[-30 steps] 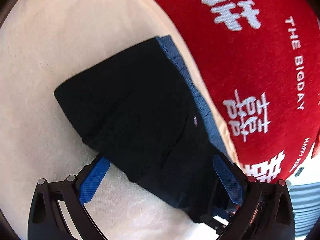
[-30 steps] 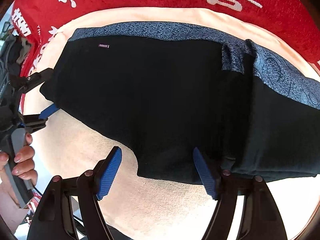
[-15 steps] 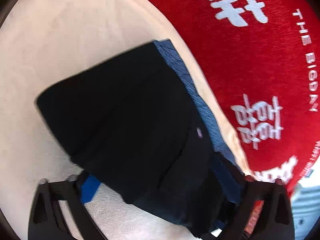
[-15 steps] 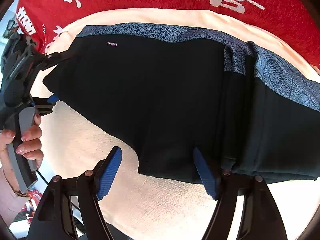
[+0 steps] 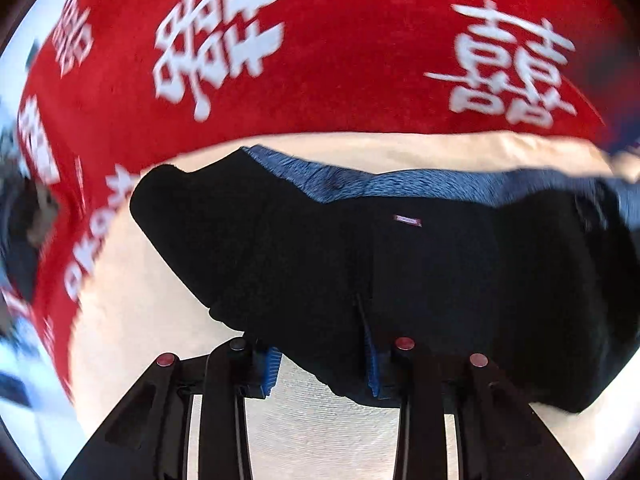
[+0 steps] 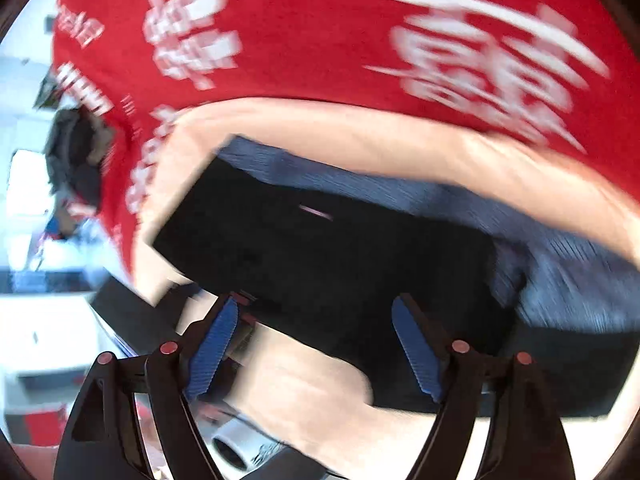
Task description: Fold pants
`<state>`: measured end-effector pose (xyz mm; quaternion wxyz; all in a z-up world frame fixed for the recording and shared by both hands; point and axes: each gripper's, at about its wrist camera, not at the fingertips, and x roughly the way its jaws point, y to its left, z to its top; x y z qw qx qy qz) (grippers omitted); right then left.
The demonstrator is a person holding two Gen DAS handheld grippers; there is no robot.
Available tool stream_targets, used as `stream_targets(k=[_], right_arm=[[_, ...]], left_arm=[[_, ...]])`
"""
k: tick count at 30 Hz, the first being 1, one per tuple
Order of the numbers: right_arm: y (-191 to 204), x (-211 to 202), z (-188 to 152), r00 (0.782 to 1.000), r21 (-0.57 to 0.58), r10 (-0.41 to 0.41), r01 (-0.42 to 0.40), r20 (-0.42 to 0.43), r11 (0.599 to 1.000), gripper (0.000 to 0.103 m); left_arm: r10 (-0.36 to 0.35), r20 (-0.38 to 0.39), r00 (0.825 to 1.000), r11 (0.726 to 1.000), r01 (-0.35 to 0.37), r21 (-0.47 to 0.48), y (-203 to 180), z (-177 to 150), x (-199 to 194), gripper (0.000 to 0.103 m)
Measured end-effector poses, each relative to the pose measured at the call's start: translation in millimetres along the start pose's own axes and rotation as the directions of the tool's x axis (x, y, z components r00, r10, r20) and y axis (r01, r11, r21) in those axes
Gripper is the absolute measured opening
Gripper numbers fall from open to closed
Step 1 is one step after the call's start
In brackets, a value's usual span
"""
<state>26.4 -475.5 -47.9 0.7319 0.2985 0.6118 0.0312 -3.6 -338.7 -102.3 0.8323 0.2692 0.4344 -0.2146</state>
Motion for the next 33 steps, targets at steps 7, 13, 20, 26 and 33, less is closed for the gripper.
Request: stream_targets(k=[7, 13, 20, 26, 33], right_arm=[[108, 73, 71, 0.962, -0.261, -0.059, -0.014, -0.268, 0.965, 0.088], [145, 143, 74, 0.887, -0.361, -0.190, 0.029, -0.421, 0.932, 0.088], [114, 143, 79, 0.907, -0.301, -0.182, 0.066, -0.380, 0.952, 0.018], [62, 56, 58, 0.968, -0.138, 0.100, -0.135, -0.231, 0.981, 0.018], [-34, -54, 4, 0.937, 0.014, 0.345, -0.346, 0.049, 0.938, 0.018]], left_arm=[[0.065, 0.022, 0.998, 0.993, -0.067, 0.094, -14, -4, -2, 0.035], [0.071, 0.023, 0.997, 0.993, -0.073, 0.098, -13, -7, -2, 0.035], [0.062, 0.053, 0.997, 0.989, -0.069, 0.131, -22, -4, -15, 0.035], [-0.037, 0.138, 0.990, 0.991, 0.018, 0.136, -38, 18, -67, 0.035], [-0.252, 0.206, 0.946, 0.955, 0.208, 0.210, -96, 49, -136, 0.035]])
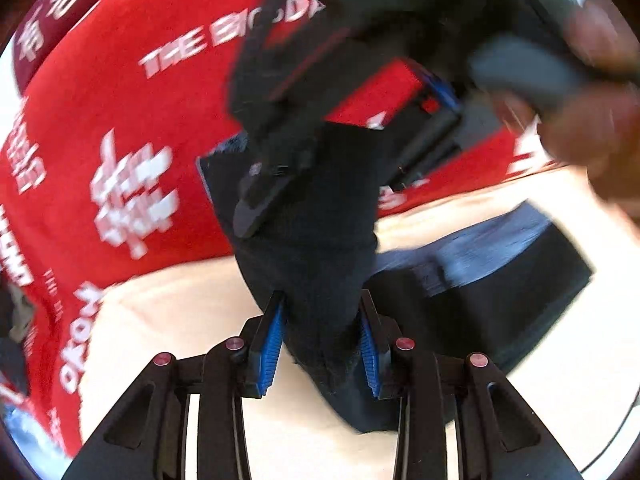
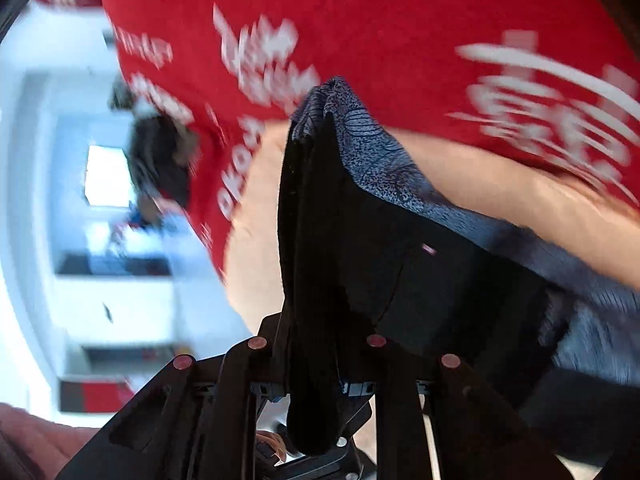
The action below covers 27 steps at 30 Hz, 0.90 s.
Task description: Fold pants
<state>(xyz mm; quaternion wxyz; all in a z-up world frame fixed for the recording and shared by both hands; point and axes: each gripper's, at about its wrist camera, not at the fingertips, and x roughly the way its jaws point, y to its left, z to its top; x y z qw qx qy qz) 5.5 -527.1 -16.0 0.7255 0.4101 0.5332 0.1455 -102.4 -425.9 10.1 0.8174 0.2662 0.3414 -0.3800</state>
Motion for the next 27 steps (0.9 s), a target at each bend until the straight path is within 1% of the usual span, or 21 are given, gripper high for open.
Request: stream_targets(k=[2, 3, 4, 6, 8, 10, 12, 14, 16, 17, 18, 19, 20, 21, 22, 23, 25, 27], right_arm=[[-20, -37, -21, 0.997, 0.030, 0.025, -0.028, 0.077, 0.999, 0.018], [-29, -55, -30, 0.994, 0.042, 0.031, -0.036, 0.108, 0.998, 0.018], [-40, -73, -43, 0.989, 0.059, 0.037, -0.046, 0.145, 0.997, 0.018], [-76, -114, -74, 0.973, 0.113, 0.049, -0.076, 0.224, 0.991, 0.019], [-105, -140, -98, 0.958, 0.157, 0.054, -0.101, 0.281, 0.982, 0.019], [-139, -161, -123, 0.941, 0.212, 0.061, -0.139, 0.334, 0.967, 0.020], [-169, -167, -143, 0.931, 0.255, 0.050, -0.150, 0.362, 0.955, 0.020], [-199, -169, -156, 0.928, 0.300, 0.042, -0.162, 0.370, 0.940, 0.020], [-231, -160, -167, 0.935, 0.340, 0.019, -0.147, 0.354, 0.929, 0.021], [-242, -164, -171, 0.938, 0.350, 0.017, -0.146, 0.346, 0.925, 0.021], [-256, -157, -173, 0.944, 0.362, 0.016, -0.142, 0.331, 0.921, 0.021], [-258, -147, -174, 0.947, 0.364, 0.009, -0.133, 0.322, 0.922, 0.021], [-265, -140, -174, 0.951, 0.368, -0.004, -0.115, 0.308, 0.923, 0.021], [-268, -136, -177, 0.953, 0.371, -0.007, -0.111, 0.303, 0.922, 0.021], [-275, -133, -177, 0.953, 0.374, -0.007, -0.112, 0.303, 0.921, 0.021], [-278, -131, -178, 0.952, 0.374, -0.006, -0.115, 0.306, 0.920, 0.021], [-279, -130, -180, 0.949, 0.373, -0.006, -0.118, 0.317, 0.920, 0.021], [-274, -129, -180, 0.951, 0.367, -0.039, -0.080, 0.306, 0.927, 0.022]], left_arm=[[-0.074, 0.002, 0.997, 0.997, 0.074, 0.014, -25, 14, -6, 0.035], [-0.098, 0.001, 0.995, 0.995, 0.098, 0.021, -36, 18, -6, 0.035], [-0.147, -0.006, 0.989, 0.989, 0.147, 0.028, -55, 25, -7, 0.035], [-0.205, -0.020, 0.979, 0.978, 0.206, 0.046, -85, 33, -7, 0.035], [-0.249, -0.036, 0.968, 0.963, 0.251, 0.101, -124, 38, -3, 0.035], [-0.268, -0.054, 0.962, 0.949, 0.273, 0.157, -157, 37, 2, 0.035], [-0.283, -0.084, 0.955, 0.937, 0.294, 0.187, -182, 33, 12, 0.035], [-0.288, -0.128, 0.949, 0.928, 0.309, 0.206, -195, 23, 30, 0.035], [-0.278, -0.173, 0.945, 0.924, 0.312, 0.220, -213, 15, 48, 0.035], [-0.266, -0.196, 0.944, 0.924, 0.308, 0.228, -219, 9, 57, 0.035], [-0.253, -0.211, 0.944, 0.924, 0.301, 0.238, -224, 5, 63, 0.035], [-0.232, -0.223, 0.947, 0.923, 0.286, 0.257, -229, 0, 69, 0.036], [-0.218, -0.228, 0.949, 0.923, 0.277, 0.268, -232, -4, 73, 0.042], [-0.221, -0.232, 0.947, 0.921, 0.281, 0.270, -234, -6, 75, 0.054], [-0.236, -0.238, 0.942, 0.920, 0.295, 0.256, -233, -6, 76, 0.061], [-0.243, -0.241, 0.940, 0.923, 0.300, 0.241, -232, -6, 75, 0.071], [-0.261, -0.254, 0.931, 0.926, 0.316, 0.207, -225, -5, 72, 0.072], [-0.256, -0.257, 0.932, 0.930, 0.309, 0.197, -215, -4, 68, 0.072]])
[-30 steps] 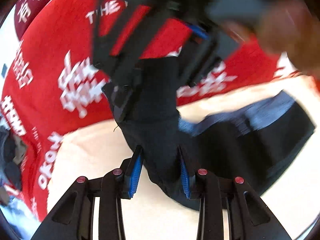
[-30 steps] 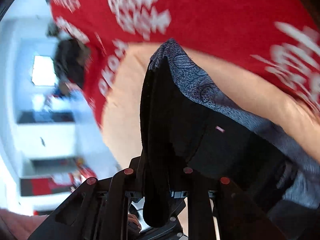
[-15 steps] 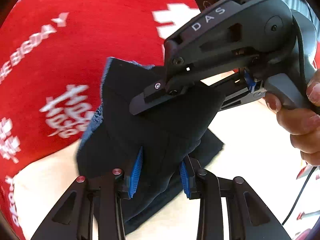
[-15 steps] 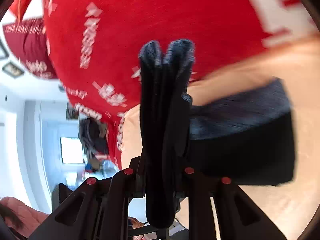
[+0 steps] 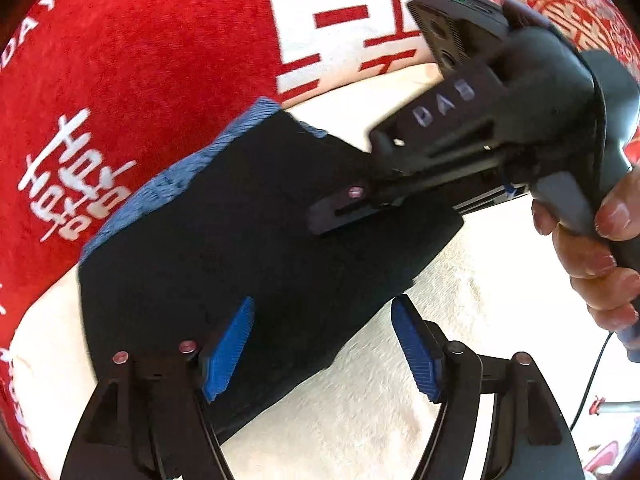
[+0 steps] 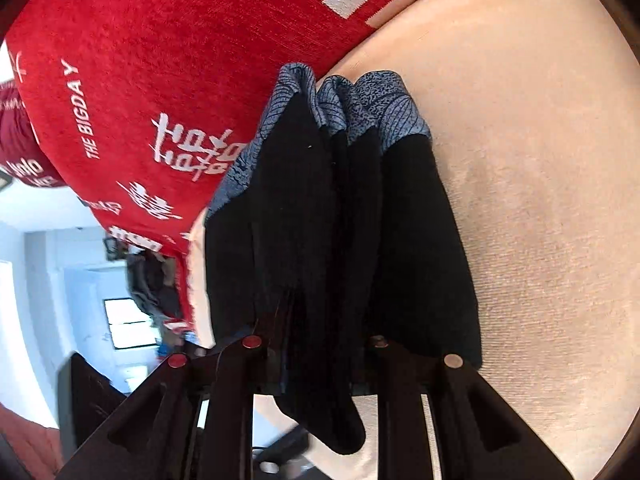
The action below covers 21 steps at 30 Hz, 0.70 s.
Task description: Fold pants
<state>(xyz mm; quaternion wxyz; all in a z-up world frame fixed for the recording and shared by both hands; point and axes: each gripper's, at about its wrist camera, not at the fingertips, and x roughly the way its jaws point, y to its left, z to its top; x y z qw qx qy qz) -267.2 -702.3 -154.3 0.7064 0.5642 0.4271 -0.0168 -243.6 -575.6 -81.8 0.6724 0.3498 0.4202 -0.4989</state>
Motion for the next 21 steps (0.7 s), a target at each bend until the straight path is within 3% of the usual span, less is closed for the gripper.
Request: stream_targets(k=[3, 6, 10, 14, 18, 21], right_arm=[[10, -2, -3, 0.994, -0.068, -0.106, 0.106, 0.008, 0.992, 0.025], [25, -2, -3, 0.977, -0.134, -0.214, 0.213, 0.007, 0.968, 0.031], [35, -1, -2, 0.961, -0.143, -0.278, 0.276, 0.005, 0.951, 0.034], [37, -10, -8, 0.948, -0.119, -0.318, 0.319, 0.024, 0.940, 0.038], [38, -21, -18, 0.901, -0.115, -0.431, 0.434, 0.049, 0.894, 0.048], [39, -33, -26, 0.884, -0.099, -0.460, 0.466, 0.077, 0.879, 0.048]], left_arm=[[0.014, 0.009, 1.000, 0.999, -0.013, -0.039, 22, -4, -17, 0.072], [0.080, 0.012, 0.997, 0.993, -0.078, -0.089, 54, -6, -30, 0.072], [0.155, -0.044, 0.987, 0.966, -0.160, -0.203, 107, -13, -24, 0.072], [0.154, -0.121, 0.981, 0.926, -0.186, -0.327, 143, -34, -9, 0.072], [0.097, -0.151, 0.984, 0.911, -0.148, -0.384, 148, -53, 2, 0.073], [0.128, -0.142, 0.982, 0.916, -0.172, -0.363, 143, -55, 3, 0.076]])
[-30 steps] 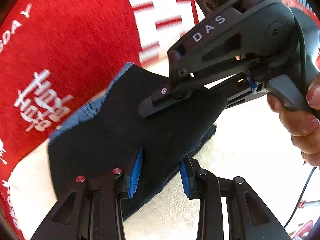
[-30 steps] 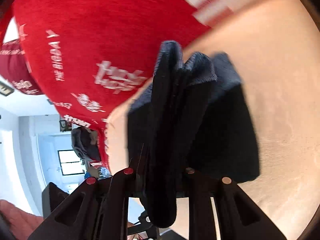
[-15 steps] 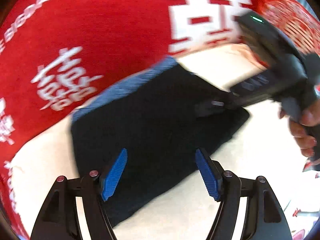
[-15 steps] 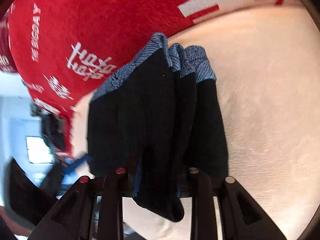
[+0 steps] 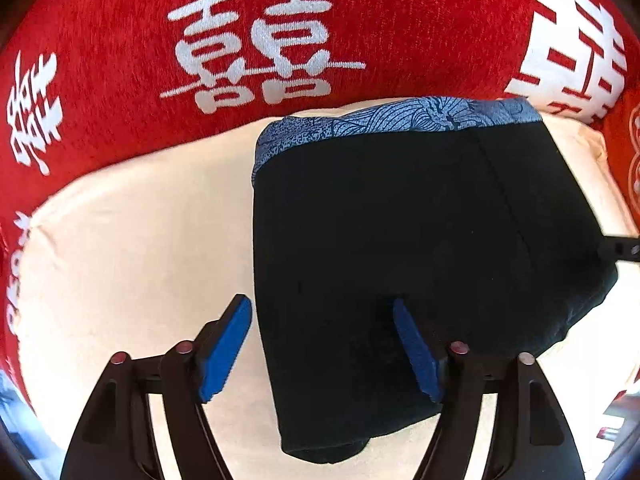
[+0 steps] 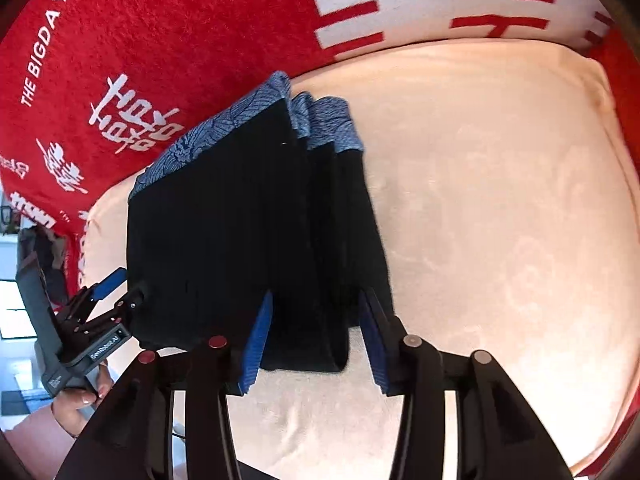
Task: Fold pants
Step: 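Open the right gripper to release the folded stack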
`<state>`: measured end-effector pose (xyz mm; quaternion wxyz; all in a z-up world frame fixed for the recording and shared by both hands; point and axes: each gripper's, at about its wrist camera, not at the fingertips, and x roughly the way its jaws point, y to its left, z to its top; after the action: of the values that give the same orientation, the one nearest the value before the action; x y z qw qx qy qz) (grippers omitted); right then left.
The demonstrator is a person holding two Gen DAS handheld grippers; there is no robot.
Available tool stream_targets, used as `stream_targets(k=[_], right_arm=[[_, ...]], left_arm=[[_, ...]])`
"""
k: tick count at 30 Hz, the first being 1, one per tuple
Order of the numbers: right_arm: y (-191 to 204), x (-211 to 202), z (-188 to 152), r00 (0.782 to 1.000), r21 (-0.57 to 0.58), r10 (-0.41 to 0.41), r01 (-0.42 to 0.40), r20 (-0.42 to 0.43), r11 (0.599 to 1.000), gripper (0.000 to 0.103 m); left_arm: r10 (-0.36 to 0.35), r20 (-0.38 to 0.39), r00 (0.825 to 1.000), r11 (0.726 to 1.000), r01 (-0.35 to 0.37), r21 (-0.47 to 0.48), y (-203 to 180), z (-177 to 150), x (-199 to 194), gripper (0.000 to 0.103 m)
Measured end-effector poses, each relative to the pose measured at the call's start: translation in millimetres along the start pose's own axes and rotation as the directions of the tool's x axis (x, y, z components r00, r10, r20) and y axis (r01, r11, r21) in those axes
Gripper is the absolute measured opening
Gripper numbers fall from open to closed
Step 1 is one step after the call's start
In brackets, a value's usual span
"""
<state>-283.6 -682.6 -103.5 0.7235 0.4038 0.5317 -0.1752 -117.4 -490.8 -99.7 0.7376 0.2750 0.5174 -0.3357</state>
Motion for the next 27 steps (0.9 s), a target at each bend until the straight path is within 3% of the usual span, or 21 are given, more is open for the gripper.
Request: stream_targets(k=[4, 7, 12, 14, 17, 23, 27], right_arm=[[9, -20, 5, 0.996, -0.027, -0.006, 0.008, 0.088, 1.000, 0.048], [21, -18, 29, 0.993, -0.059, -0.012, 0.019, 0.120, 0.998, 0.048], [39, 3, 83, 0.986, -0.076, -0.012, 0.024, 0.165, 0.997, 0.044], [44, 14, 89, 0.990, -0.098, -0.036, 0.049, 0.136, 0.994, 0.044], [40, 45, 83, 0.989, -0.140, -0.141, 0.147, 0.047, 0.979, 0.042], [39, 40, 72, 0.986, -0.154, -0.149, 0.160, 0.081, 0.975, 0.043], [35, 29, 56, 0.984, -0.148, -0.165, 0.174, 0.071, 0.973, 0.051]], left_arm=[[-0.016, 0.020, 1.000, 1.000, 0.016, -0.009, 3, 11, -12, 0.076], [-0.011, 0.071, 0.997, 0.999, 0.013, -0.037, 19, 44, -16, 0.076], [0.013, 0.057, 0.998, 0.992, -0.005, -0.127, 33, 83, 11, 0.076], [0.012, 0.024, 1.000, 0.988, -0.008, -0.153, 37, 84, 30, 0.076], [0.026, 0.023, 0.999, 0.986, -0.022, -0.163, 37, 79, 42, 0.085], [-0.023, -0.012, 1.000, 0.982, 0.021, -0.185, 49, 77, 40, 0.085], [-0.011, -0.029, 1.000, 0.987, 0.006, -0.163, 56, 60, 25, 0.085]])
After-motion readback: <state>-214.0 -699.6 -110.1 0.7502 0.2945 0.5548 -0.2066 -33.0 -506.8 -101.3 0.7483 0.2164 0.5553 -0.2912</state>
